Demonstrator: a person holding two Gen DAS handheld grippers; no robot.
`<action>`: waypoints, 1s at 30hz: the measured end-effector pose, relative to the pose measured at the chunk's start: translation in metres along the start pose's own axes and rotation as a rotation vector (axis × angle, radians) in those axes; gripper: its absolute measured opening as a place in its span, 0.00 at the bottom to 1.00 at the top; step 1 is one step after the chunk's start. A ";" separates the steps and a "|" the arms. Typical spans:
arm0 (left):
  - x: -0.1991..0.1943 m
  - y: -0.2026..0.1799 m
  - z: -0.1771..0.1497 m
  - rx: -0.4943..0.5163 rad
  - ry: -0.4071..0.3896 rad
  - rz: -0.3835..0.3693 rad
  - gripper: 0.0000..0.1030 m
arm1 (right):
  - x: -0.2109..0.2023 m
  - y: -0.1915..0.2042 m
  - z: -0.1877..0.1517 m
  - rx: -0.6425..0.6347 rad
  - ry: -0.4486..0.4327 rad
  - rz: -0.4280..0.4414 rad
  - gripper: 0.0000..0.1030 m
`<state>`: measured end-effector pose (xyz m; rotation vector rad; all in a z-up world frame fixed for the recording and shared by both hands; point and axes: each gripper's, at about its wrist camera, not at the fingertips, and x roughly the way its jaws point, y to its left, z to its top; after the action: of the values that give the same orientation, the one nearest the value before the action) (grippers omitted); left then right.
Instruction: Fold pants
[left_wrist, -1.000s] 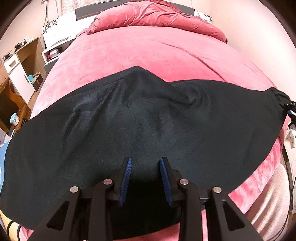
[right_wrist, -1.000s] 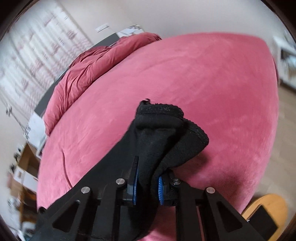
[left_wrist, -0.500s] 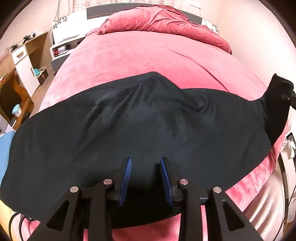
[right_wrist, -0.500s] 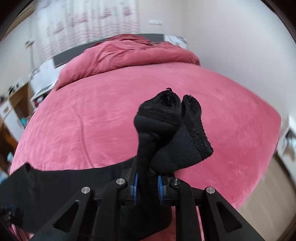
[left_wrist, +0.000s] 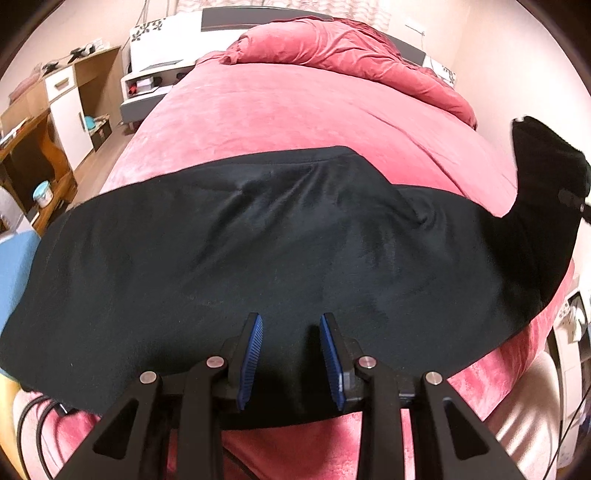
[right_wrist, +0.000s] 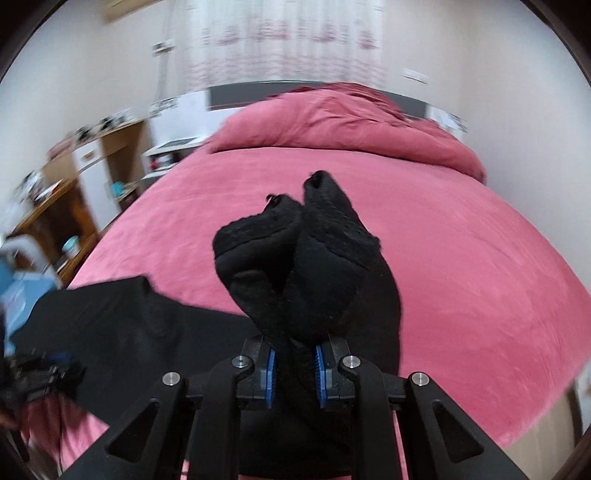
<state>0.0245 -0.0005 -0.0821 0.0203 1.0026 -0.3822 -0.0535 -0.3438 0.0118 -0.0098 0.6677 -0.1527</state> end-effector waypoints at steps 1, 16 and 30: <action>0.000 0.001 -0.001 -0.005 0.001 -0.005 0.32 | 0.003 0.012 -0.004 -0.033 0.004 0.022 0.16; -0.002 -0.004 0.000 0.002 -0.005 -0.035 0.32 | 0.073 0.076 -0.075 -0.219 0.295 0.202 0.36; 0.004 -0.057 0.019 0.099 -0.001 -0.111 0.32 | 0.045 -0.001 -0.044 0.100 0.151 0.273 0.25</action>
<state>0.0237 -0.0584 -0.0661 0.0540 0.9858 -0.5333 -0.0457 -0.3498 -0.0506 0.1902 0.8042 0.0772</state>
